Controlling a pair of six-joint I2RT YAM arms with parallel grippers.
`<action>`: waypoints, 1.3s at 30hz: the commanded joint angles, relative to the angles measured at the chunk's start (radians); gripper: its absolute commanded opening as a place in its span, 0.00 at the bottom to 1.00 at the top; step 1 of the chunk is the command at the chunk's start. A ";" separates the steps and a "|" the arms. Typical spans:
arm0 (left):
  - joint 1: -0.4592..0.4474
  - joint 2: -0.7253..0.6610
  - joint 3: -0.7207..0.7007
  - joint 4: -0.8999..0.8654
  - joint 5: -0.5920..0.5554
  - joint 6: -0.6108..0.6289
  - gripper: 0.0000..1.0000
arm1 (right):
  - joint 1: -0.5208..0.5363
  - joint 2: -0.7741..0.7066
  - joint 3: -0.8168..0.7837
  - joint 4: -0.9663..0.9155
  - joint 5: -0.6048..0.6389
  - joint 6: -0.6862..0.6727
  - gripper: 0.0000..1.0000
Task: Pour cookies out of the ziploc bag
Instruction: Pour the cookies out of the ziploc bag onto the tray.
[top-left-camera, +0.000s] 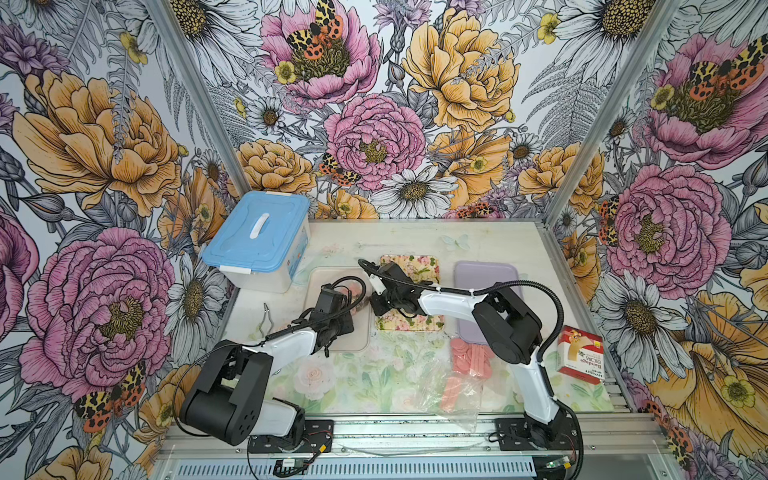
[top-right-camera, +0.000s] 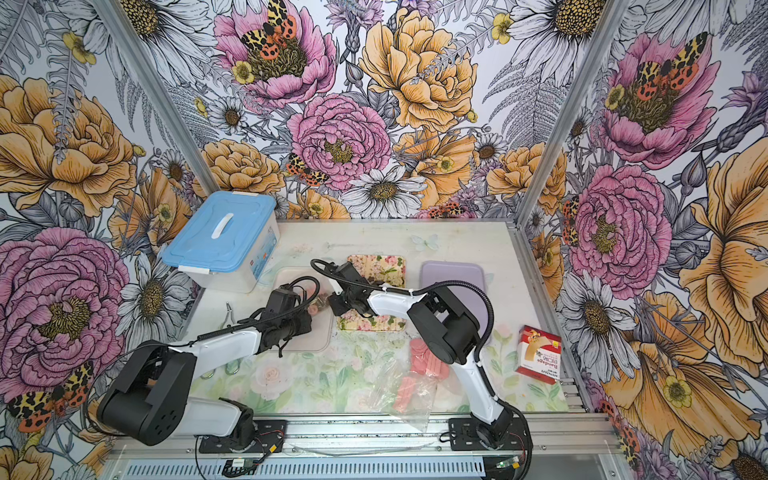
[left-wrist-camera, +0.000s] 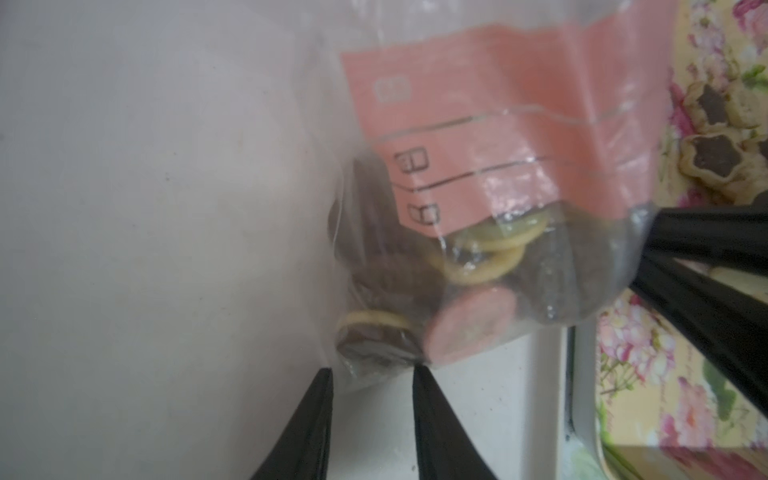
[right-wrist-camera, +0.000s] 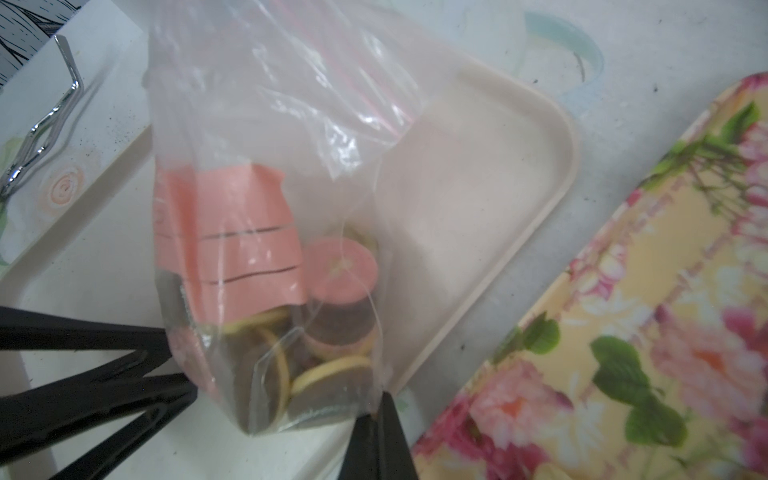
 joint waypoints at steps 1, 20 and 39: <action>-0.003 0.023 0.030 0.025 0.000 0.015 0.31 | 0.006 -0.010 0.020 0.009 -0.010 0.008 0.00; 0.006 0.034 0.036 0.011 -0.061 0.000 0.06 | 0.007 -0.018 0.017 0.009 -0.013 0.006 0.00; 0.009 -0.119 0.013 -0.045 -0.111 -0.004 0.28 | -0.010 -0.030 0.001 0.005 0.028 0.003 0.00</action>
